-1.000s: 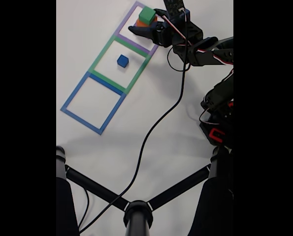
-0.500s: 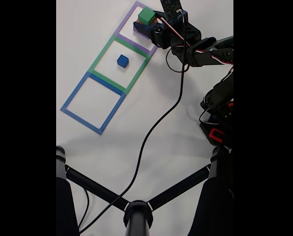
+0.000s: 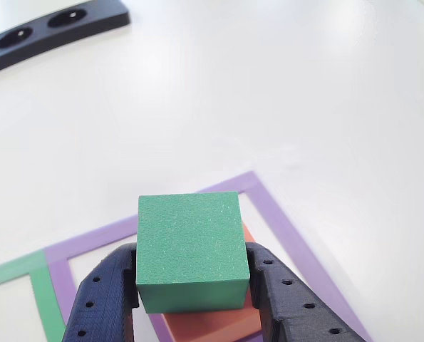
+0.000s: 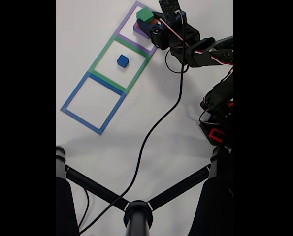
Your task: Tower of hanoi
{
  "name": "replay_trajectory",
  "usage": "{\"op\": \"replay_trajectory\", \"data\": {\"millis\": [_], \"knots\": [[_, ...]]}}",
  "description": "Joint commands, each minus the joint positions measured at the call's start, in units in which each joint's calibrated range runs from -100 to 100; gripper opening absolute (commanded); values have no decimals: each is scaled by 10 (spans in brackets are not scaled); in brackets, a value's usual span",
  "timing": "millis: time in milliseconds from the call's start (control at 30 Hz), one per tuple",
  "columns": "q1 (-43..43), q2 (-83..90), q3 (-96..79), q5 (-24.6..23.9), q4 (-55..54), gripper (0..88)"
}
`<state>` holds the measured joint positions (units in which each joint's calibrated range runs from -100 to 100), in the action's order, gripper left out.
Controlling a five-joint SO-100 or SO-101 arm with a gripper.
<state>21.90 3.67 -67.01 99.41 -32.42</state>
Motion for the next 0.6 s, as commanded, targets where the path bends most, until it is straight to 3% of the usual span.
{"op": "replay_trajectory", "data": {"millis": [0,300,567], "knots": [[-10,30,29,6,7,77],[-32,143,51,6,149,72],[-30,297,128,6,427,72]]}}
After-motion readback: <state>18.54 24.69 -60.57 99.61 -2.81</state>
